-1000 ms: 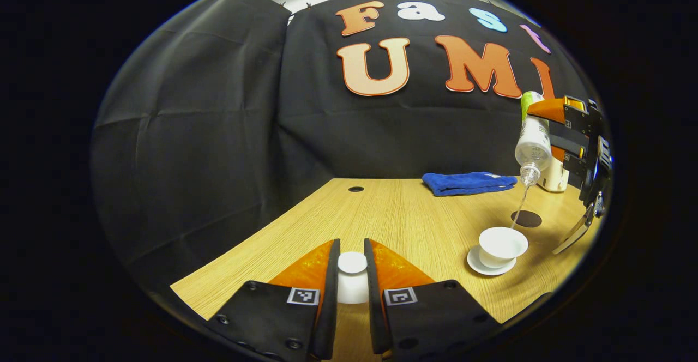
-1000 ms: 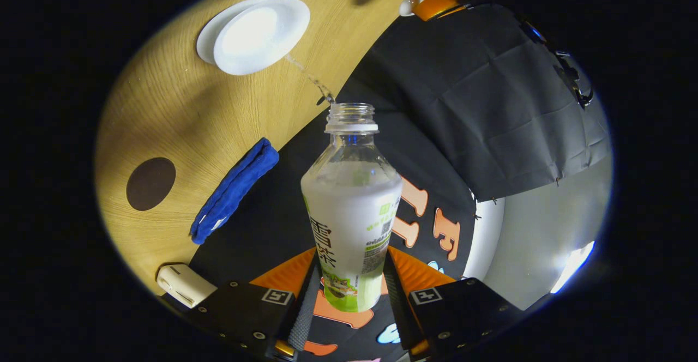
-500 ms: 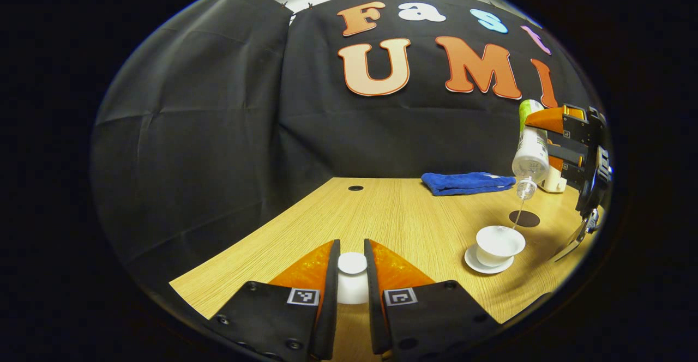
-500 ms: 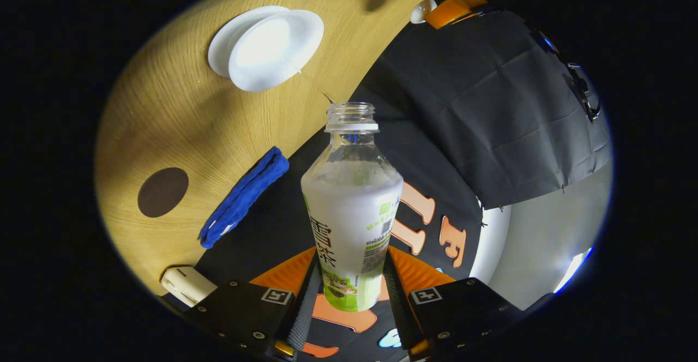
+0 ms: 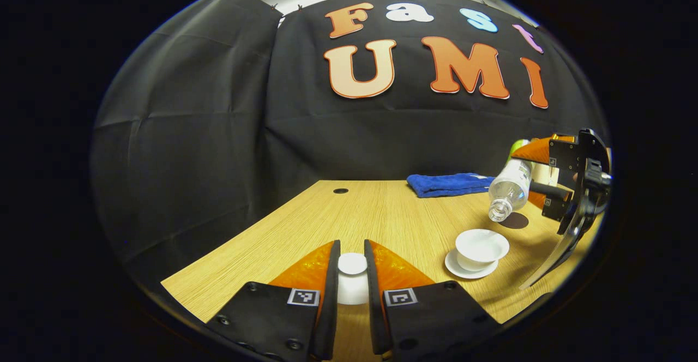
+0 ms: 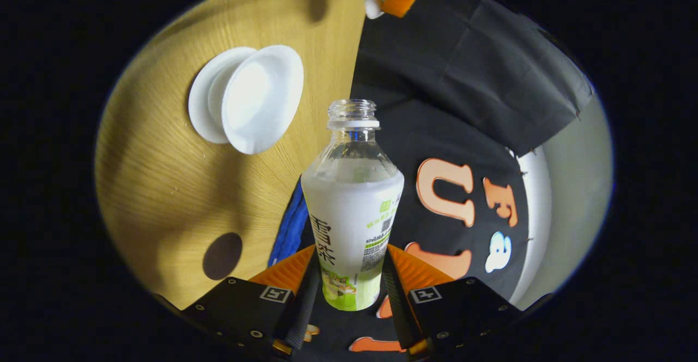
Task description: Open the teacup lid with one hand, grasp the water bottle and pour water into the teacup with the other hand; after pouring, place the water bottle on the coaster and then close the teacup lid.
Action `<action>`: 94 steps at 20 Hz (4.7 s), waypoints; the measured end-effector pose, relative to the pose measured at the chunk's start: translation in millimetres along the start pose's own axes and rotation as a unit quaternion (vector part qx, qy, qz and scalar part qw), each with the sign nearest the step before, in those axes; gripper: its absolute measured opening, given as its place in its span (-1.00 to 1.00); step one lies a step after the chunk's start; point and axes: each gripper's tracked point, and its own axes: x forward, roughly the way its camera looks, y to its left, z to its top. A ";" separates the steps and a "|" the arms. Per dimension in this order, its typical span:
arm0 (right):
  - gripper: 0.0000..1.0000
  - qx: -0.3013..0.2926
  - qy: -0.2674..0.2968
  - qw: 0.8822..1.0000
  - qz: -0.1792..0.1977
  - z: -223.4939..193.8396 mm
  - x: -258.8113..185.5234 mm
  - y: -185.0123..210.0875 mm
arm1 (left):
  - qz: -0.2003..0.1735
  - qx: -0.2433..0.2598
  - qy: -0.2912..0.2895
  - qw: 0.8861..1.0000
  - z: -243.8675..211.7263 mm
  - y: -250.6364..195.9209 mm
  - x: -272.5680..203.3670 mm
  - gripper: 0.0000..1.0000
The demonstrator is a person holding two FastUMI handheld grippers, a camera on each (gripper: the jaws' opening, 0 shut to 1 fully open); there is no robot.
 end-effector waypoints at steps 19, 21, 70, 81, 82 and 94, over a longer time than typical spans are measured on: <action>0.30 0.685 0.077 0.720 0.074 -93.5 30.1 17.5 | -0.029 -0.008 0.004 1.000 5.0 -36.3 12.0 -0.41; 0.30 0.713 0.086 0.691 0.082 -93.5 32.6 27.7 | -0.030 -0.007 0.003 1.000 4.4 -39.0 12.9 -0.42; 0.94 0.790 0.095 0.605 0.029 -119.0 -70.9 55.1 | -0.158 0.021 0.033 0.987 -11.1 -189.8 40.3 -0.22; 0.94 0.766 0.063 0.639 -0.036 -118.2 -99.5 7.1 | -0.140 0.040 -0.092 0.985 75.3 -192.6 20.5 0.95; 0.94 0.764 0.061 0.642 -0.040 -117.8 -102.2 3.6 | -0.137 0.038 -0.105 0.984 84.1 -192.6 17.1 0.95; 0.94 0.749 0.061 0.653 -0.095 -128.0 -136.5 -22.5 | -0.108 -0.012 -0.166 0.980 147.6 -183.1 -1.1 1.00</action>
